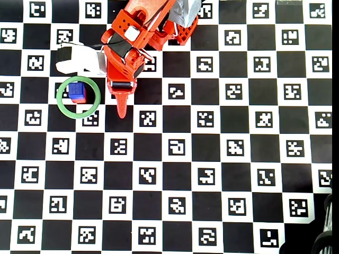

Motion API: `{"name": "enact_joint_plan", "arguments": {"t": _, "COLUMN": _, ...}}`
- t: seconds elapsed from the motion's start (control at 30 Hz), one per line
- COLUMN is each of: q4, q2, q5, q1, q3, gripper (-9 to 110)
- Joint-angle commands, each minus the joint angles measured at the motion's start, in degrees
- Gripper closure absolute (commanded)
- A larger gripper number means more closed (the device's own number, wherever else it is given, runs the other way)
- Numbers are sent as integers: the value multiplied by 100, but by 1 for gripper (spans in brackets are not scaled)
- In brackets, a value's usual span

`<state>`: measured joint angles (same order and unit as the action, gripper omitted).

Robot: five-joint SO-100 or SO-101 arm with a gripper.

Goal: Grab the red cube then put it in the green circle then put the blue cube on top and finally the orange cube on top

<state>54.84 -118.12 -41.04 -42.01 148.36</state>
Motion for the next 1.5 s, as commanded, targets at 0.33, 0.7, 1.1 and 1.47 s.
{"name": "enact_joint_plan", "arguments": {"t": 0.33, "q4": -141, "q2": 9, "q5": -316, "q1": 97, "q3": -132, "gripper": 50}}
{"name": "enact_joint_plan", "arguments": {"t": 0.7, "q4": -167, "q2": 35, "q5": -510, "q1": 53, "q3": -141, "gripper": 50}}
{"name": "enact_joint_plan", "arguments": {"t": 1.1, "q4": -167, "q2": 35, "q5": -519, "q1": 53, "q3": -132, "gripper": 83}}
{"name": "enact_joint_plan", "arguments": {"t": 1.47, "q4": -167, "q2": 9, "q5": -527, "q1": 53, "q3": -114, "gripper": 93}}
